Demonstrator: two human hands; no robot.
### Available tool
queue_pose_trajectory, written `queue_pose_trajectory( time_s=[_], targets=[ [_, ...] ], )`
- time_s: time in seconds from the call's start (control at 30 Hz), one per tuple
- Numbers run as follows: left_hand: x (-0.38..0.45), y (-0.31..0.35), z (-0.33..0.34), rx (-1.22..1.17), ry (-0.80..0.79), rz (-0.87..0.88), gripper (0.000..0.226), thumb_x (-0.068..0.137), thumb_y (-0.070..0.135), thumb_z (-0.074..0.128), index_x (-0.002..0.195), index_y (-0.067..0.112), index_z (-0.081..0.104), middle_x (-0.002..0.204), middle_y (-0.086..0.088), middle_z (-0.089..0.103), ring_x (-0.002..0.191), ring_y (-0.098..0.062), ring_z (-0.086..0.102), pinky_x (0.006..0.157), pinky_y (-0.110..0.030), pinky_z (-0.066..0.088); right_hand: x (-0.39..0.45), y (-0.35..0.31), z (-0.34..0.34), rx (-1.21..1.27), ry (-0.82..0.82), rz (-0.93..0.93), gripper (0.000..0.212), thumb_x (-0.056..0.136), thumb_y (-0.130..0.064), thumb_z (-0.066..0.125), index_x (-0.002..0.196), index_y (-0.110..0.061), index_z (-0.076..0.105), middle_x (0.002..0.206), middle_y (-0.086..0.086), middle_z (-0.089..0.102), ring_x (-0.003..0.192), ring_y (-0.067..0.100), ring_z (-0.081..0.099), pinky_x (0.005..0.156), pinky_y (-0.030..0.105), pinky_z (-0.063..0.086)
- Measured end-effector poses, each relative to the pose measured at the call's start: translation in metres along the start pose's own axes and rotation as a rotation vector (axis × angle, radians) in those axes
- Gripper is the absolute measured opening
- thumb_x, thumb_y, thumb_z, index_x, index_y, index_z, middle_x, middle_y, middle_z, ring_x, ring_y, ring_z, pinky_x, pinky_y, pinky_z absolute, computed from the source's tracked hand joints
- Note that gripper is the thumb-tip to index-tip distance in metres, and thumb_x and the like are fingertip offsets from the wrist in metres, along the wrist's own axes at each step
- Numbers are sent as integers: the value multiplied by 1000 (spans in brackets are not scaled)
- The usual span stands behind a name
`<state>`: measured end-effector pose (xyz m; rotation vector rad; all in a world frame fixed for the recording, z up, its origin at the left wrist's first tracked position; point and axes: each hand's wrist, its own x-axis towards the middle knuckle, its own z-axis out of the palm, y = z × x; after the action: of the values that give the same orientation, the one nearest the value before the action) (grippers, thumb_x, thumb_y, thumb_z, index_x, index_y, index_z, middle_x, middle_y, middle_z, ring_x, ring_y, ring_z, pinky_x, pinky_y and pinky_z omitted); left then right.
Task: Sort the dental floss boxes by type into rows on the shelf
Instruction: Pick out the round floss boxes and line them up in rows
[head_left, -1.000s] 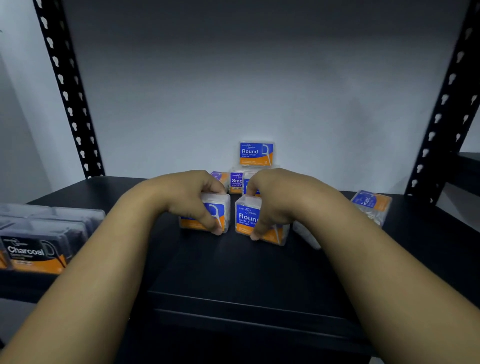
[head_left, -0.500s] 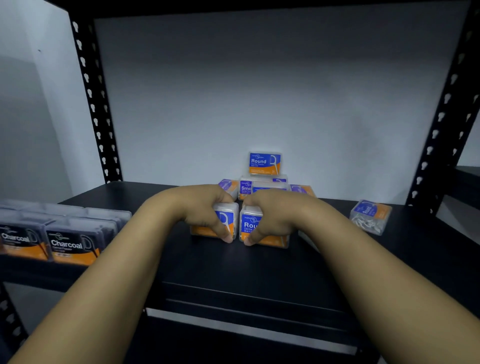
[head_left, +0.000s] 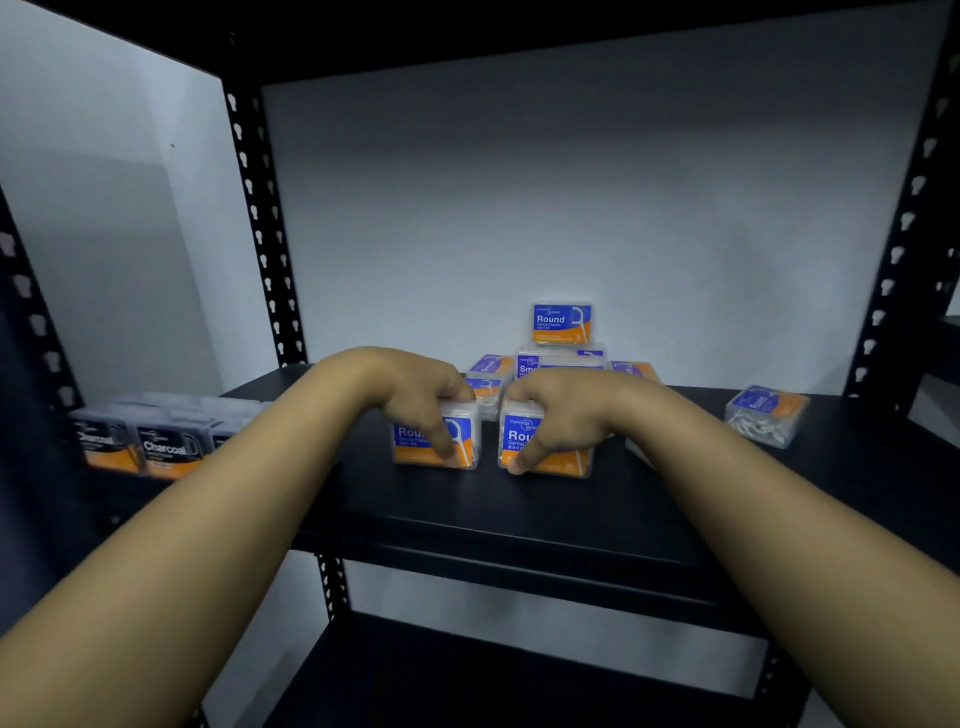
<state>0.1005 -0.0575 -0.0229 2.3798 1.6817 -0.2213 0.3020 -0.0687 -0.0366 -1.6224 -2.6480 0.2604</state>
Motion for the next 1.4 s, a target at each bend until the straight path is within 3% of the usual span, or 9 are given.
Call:
queue_pose_trajectory(
  time_s=[0.1,0.37,0.5,0.6,0.8,1.13,1.4],
  targets=[
    [-14,-4,-4,11,13,-13,36,77,34,86,109,26,71,101,9,76,92,-15,74,89,-39,60,-7,-10,-3,-14,3,-4,75,76,-49,84,139,-26,50,135,-4,58,103,17,55,84,31,46],
    [-38,-3,-4,10,14,44,35,74,33,88,106,29,74,100,11,78,87,-9,75,82,-31,61,-28,-36,-6,-69,30,-19,71,80,-49,81,139,-26,49,133,-3,59,105,19,58,89,33,50],
    [-44,-4,2,0,-26,59,27,72,32,90,94,35,74,91,18,77,76,2,72,74,-23,56,-26,-44,3,-96,-10,-23,83,80,-52,80,149,-26,42,146,-3,51,123,22,55,96,35,48],
    [-47,-6,5,-6,-27,47,25,72,31,90,88,37,73,82,22,75,69,6,69,71,-20,52,-21,-50,10,-97,-21,-35,82,80,-52,80,148,-26,43,146,-2,52,125,23,56,91,33,47],
    [-47,-10,9,-39,14,24,33,70,36,91,99,31,76,83,20,76,75,1,71,78,-25,56,-16,-60,12,-123,-24,-31,77,77,-56,80,140,-25,48,138,-2,57,118,22,59,92,34,51],
    [-45,-10,9,-55,7,34,24,69,34,91,84,35,72,73,23,74,71,1,69,73,-24,52,-10,-66,14,-123,-17,3,76,76,-56,82,137,-23,50,134,-1,59,115,22,60,92,36,52],
    [-45,-10,13,-51,33,31,40,67,37,93,101,28,76,91,14,78,86,-9,73,79,-26,57,-8,-68,15,-140,-34,20,77,76,-57,81,138,-23,48,135,0,58,116,23,60,94,37,52]
  ],
)
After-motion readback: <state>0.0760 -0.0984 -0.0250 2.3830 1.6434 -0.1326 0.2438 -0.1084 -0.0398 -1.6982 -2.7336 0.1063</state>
